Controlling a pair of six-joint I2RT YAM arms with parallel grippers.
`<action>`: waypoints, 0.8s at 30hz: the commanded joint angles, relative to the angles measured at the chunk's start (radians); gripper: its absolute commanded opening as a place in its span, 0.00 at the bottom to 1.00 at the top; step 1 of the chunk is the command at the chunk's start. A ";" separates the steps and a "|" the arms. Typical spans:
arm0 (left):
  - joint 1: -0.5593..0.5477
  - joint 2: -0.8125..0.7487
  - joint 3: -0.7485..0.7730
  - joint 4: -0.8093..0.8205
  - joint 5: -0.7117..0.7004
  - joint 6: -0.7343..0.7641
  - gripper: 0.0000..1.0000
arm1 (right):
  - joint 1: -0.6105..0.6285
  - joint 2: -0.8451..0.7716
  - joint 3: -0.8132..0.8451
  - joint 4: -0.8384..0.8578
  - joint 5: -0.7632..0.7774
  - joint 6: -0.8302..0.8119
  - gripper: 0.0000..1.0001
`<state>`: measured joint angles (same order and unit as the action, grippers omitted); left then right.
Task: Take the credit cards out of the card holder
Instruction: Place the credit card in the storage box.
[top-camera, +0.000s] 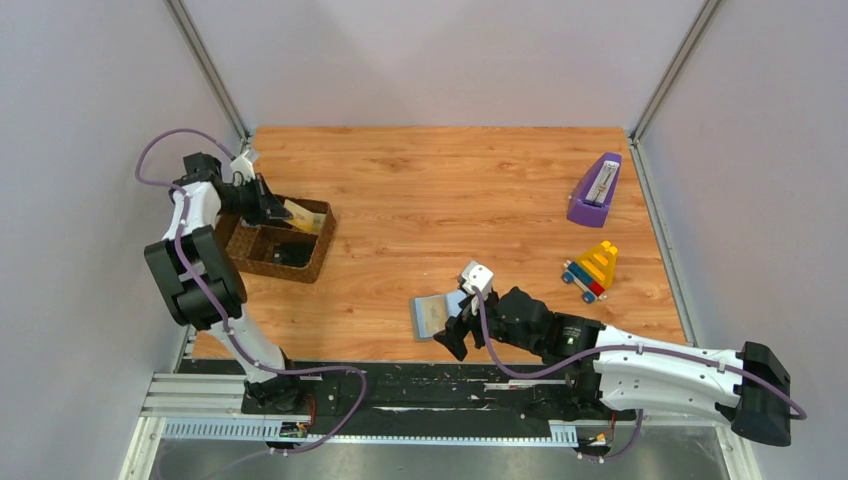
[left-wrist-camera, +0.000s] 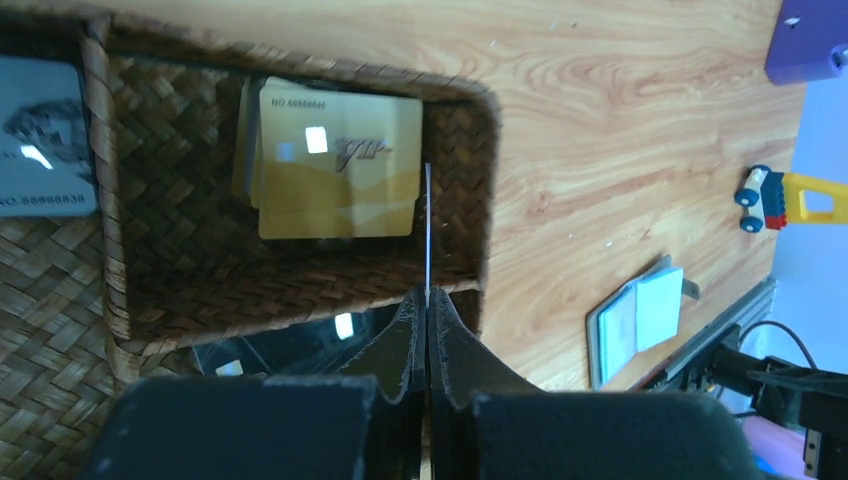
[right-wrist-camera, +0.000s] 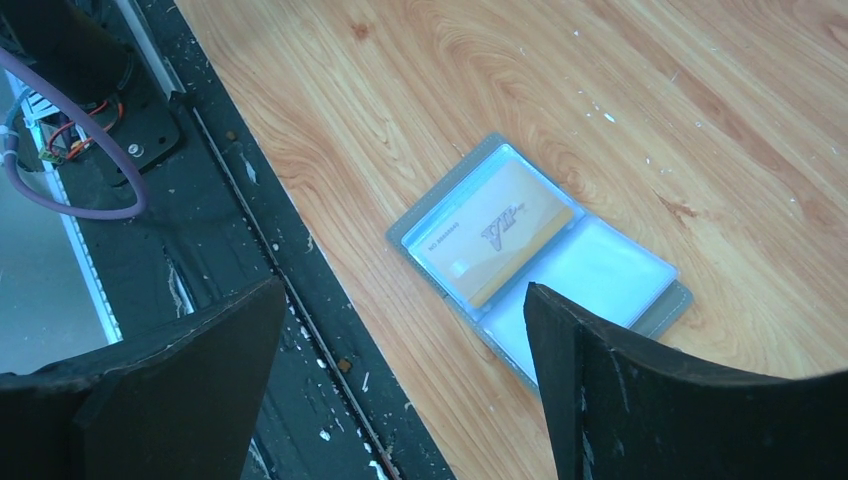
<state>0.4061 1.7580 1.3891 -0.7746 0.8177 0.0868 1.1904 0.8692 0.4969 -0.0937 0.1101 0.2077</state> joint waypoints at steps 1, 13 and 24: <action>-0.002 0.038 0.052 -0.051 -0.001 0.060 0.00 | -0.010 0.008 0.045 0.039 0.027 -0.022 0.92; -0.027 0.144 0.098 0.000 0.007 0.033 0.03 | -0.020 0.053 0.060 0.045 0.038 -0.041 0.92; -0.083 0.236 0.193 -0.013 -0.008 0.021 0.03 | -0.030 0.069 0.066 0.047 0.059 -0.037 0.93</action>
<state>0.3363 1.9705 1.5234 -0.7921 0.8055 0.1085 1.1679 0.9318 0.5133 -0.0921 0.1482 0.1776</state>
